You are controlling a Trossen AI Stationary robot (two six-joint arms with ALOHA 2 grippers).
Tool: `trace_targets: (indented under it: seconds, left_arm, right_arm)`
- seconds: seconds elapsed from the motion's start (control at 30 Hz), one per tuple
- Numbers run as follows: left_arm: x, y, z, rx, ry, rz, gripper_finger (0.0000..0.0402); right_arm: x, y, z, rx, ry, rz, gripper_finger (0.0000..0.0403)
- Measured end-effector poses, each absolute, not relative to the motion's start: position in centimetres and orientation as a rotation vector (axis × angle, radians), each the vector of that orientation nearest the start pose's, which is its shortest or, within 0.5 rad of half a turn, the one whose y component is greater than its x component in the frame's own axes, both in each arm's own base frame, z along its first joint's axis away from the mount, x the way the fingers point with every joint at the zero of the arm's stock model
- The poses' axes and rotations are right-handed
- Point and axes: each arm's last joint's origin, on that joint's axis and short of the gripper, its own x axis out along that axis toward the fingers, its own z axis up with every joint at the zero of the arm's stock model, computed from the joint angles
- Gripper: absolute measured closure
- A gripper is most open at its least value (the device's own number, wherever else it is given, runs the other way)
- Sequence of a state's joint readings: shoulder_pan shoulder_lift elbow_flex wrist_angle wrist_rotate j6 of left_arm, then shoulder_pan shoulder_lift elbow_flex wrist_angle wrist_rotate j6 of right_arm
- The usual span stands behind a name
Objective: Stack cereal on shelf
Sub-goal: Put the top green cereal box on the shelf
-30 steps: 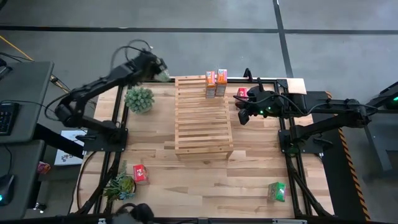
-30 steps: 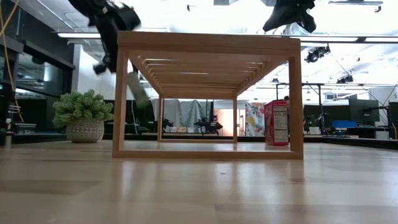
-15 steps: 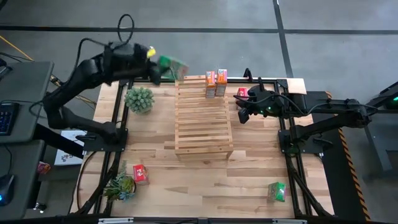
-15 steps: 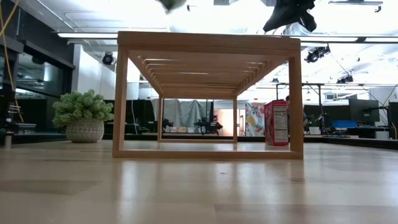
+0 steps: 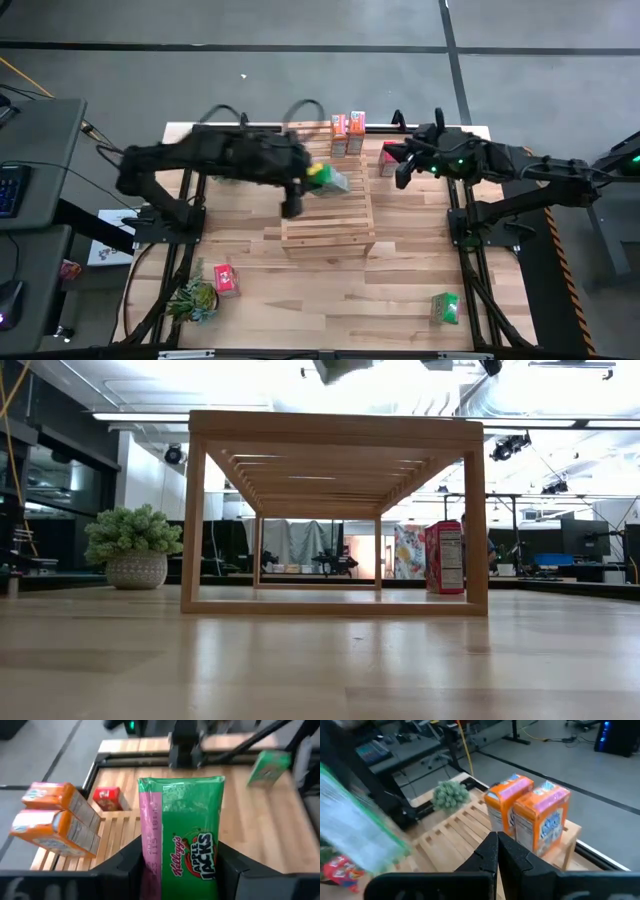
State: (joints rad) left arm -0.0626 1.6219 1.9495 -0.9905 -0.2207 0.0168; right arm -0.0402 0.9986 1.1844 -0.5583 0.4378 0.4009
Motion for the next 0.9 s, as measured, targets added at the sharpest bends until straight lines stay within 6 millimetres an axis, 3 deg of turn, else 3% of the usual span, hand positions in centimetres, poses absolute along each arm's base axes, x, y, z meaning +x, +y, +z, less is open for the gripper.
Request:
trace_targets:
  seconds: [0.23, 0.4, 0.9]
  left_arm:
    - [37.5, -0.2, 39.5, 0.178, 0.776, 0.171, 0.0251]
    - [39.7, 1.1, 37.5, 0.199, 0.789, 0.23, 0.025]
    - [40.1, 3.7, 37.1, 0.154, 0.787, 0.212, 0.0242]
  right_arm:
    - [19.3, -1.9, 39.8, 0.317, 0.282, -0.486, 0.0402]
    - [19.3, -1.9, 39.8, 0.316, 0.284, -0.487, 0.0402]
    - [19.3, -1.9, 39.8, 0.329, 0.274, -0.512, 0.0402]
